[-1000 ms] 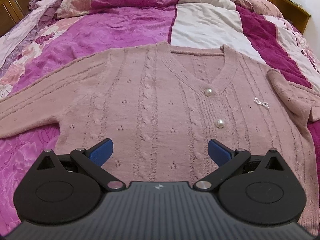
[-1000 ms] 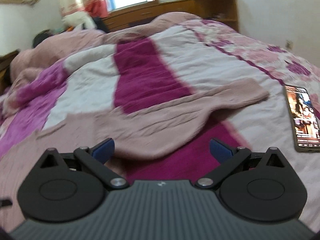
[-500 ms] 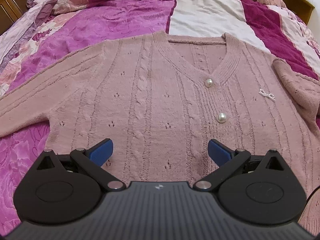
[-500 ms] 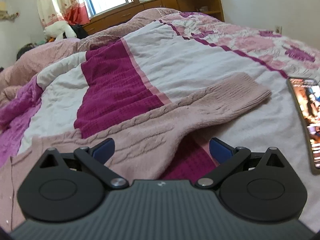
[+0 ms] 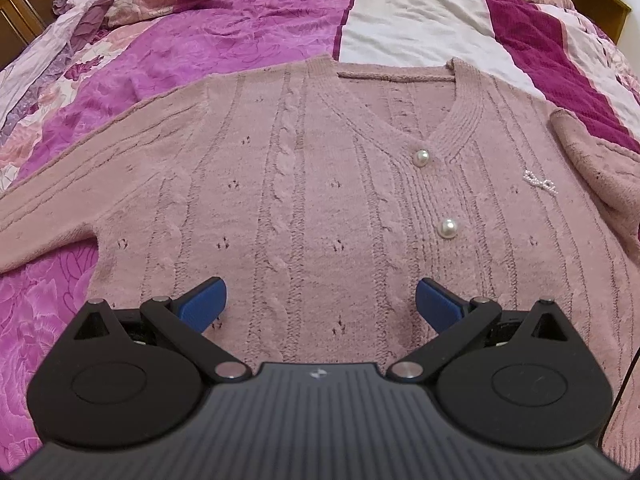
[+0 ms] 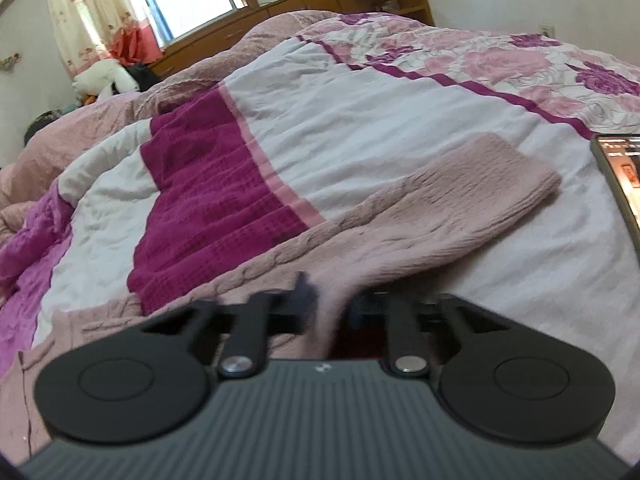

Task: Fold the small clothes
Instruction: 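Grasp the bunched cardigan sleeve cuff with the right gripper, then lift the sleeve and lay it across the cardigan front, open right gripper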

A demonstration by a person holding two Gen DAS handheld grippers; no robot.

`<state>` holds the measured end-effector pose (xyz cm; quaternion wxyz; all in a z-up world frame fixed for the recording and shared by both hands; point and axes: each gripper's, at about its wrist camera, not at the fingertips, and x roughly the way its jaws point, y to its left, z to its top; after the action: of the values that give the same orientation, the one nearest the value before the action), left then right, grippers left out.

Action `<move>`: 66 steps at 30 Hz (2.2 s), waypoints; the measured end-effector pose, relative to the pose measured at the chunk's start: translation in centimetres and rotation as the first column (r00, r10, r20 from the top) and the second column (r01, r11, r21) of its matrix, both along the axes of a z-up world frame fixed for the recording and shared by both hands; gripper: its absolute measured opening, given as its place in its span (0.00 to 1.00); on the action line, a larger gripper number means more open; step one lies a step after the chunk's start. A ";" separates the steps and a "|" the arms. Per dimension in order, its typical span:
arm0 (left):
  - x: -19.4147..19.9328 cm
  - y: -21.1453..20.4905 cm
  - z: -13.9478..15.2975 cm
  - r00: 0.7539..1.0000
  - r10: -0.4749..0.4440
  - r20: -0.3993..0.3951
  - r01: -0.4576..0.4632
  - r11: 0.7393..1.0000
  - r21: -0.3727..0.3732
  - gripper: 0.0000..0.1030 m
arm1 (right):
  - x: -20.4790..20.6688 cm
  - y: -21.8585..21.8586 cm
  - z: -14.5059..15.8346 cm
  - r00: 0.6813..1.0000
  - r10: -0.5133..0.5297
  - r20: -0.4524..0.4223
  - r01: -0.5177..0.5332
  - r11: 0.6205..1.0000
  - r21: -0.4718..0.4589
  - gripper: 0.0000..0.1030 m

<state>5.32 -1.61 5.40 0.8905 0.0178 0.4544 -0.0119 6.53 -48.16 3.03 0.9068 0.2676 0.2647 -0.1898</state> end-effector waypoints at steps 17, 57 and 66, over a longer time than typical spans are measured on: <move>-1.2 1.2 0.9 0.999 0.024 0.032 -0.023 0.999 -0.025 1.00 | -6.1 -1.0 9.7 0.969 -0.066 0.240 0.095 0.989 -0.111 0.09; -3.4 11.9 2.7 0.973 0.186 0.133 -0.185 0.983 -0.023 1.00 | 1.1 27.6 11.8 0.853 0.437 0.285 -0.406 0.899 -0.164 0.09; -3.3 15.2 1.5 0.963 0.248 0.109 -0.244 0.968 -0.051 1.00 | 3.2 34.2 5.9 0.820 0.552 0.152 -0.530 0.832 -0.160 0.09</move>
<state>1.98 13.59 6.91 0.9099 -0.0547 0.4010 0.0914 9.72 -13.96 8.98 0.9578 0.1477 0.2304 0.0878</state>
